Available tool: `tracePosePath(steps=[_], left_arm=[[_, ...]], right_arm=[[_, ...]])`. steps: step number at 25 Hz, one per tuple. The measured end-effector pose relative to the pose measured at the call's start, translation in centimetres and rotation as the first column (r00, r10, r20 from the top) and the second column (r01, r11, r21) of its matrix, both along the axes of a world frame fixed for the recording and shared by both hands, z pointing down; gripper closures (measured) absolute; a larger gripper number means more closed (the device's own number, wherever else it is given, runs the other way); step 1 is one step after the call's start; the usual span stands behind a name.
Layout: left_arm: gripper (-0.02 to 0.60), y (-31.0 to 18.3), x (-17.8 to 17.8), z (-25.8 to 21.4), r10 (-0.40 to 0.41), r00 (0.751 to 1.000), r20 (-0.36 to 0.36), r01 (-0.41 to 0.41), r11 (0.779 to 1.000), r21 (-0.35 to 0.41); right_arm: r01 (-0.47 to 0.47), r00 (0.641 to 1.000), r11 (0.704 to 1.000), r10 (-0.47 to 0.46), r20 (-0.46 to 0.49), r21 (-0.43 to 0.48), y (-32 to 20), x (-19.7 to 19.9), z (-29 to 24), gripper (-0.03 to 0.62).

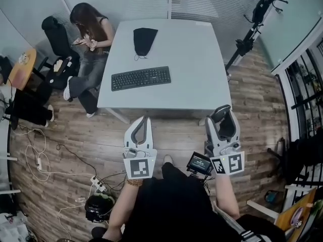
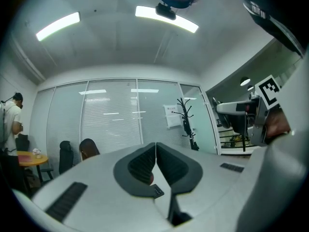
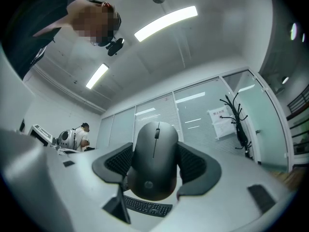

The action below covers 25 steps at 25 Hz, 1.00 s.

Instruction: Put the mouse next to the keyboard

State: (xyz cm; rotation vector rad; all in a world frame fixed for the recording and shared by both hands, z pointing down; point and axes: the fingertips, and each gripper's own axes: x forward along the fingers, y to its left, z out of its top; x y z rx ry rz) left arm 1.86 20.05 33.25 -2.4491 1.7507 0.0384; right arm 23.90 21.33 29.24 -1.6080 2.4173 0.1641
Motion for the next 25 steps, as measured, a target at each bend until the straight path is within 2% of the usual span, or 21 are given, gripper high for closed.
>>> tracePosePath(steps=[3, 6, 16, 25], left_arm=[[0.566, -1.0, -0.2, 0.6, -0.028, 1.000, 0.004, 0.028, 1.000, -0.014], [0.566, -2.1, -0.3, 0.8, -0.044, 0.999, -0.023, 0.044, 0.999, -0.014], [0.566, -7.4, -1.3, 0.9, 0.013, 0.998, -0.066, -0.013, 1.000, 0.002], [0.566, -13.0, -5.6, 0.7, 0.052, 0.994, -0.094, -0.050, 0.999, 0.018]], right_arm=[[0.018, 1.000, 1.000, -0.018, -0.006, 0.000, -1.4, 0.4, 0.1, 0.306], [0.023, 1.000, 1.000, -0.023, -0.020, -0.007, -2.6, 0.5, 0.5, 0.306], [-0.028, 0.998, 0.999, 0.026, -0.064, -0.021, -6.5, -1.0, 0.4, 0.306], [-0.084, 0.994, 0.996, 0.082, -0.068, -0.027, -11.4, -4.6, 0.3, 0.306]])
